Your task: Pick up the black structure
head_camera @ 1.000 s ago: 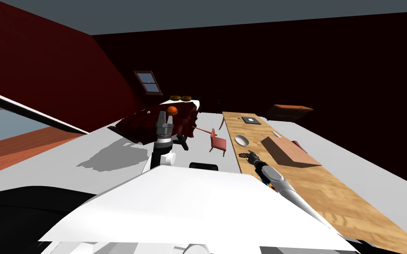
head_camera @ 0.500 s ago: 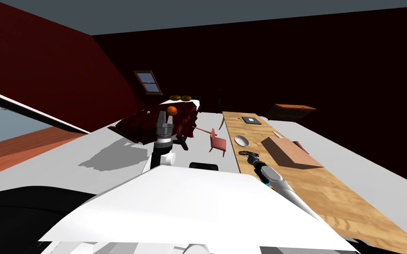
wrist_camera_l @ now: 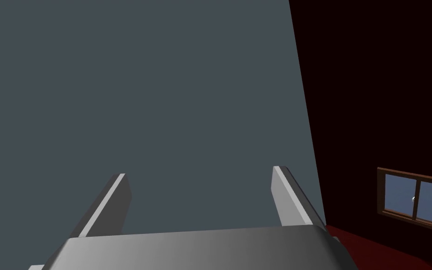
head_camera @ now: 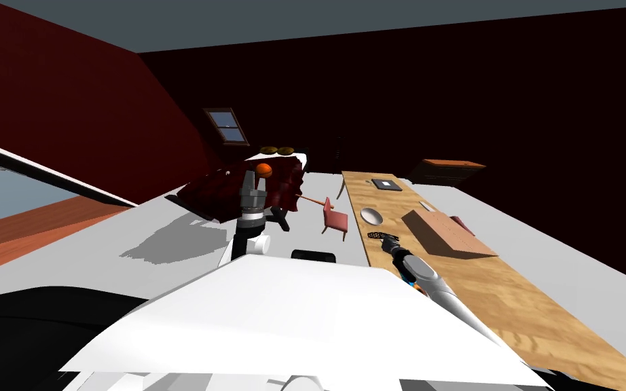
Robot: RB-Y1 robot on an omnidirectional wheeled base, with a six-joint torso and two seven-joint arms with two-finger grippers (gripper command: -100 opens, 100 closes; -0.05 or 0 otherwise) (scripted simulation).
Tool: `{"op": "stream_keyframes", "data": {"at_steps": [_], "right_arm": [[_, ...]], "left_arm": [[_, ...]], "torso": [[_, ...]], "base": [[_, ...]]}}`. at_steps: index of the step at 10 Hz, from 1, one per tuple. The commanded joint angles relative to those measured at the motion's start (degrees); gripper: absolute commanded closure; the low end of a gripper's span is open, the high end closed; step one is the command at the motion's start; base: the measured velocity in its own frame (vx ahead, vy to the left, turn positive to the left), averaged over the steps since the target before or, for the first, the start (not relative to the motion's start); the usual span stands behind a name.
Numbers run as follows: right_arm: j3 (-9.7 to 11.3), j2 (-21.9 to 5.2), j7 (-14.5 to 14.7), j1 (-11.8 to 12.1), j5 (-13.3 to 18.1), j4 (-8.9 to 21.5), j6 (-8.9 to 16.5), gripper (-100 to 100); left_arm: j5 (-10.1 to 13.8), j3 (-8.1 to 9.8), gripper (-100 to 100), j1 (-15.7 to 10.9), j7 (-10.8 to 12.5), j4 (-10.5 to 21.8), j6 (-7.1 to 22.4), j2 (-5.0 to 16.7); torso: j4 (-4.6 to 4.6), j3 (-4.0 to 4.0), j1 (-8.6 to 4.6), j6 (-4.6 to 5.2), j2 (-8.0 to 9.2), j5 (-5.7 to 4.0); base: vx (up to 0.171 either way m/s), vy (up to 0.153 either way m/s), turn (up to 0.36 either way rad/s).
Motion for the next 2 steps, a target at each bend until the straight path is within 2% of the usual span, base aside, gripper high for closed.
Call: {"op": "stream_keyframes", "data": {"at_steps": [1,2], "right_arm": [[0.0,0.0,0.0,0.0,0.0,0.0,0.0,100],[-0.1,-0.1,0.1,0.1,-0.1,0.0,-0.3,0]], "left_arm": [[0.0,0.00,0,0.0,0.0,0.0,0.0,0.0],[0.0,0.00,0,0.0,0.0,0.0,0.0,0.0]], "torso": [[0.00,0.00,0.00,0.00,0.00,0.00],[0.02,0.01,-0.01,-0.07,-0.01,-0.02]], "base": [[-0.021,0.028,-0.038],[0.000,0.000,0.000]]}}
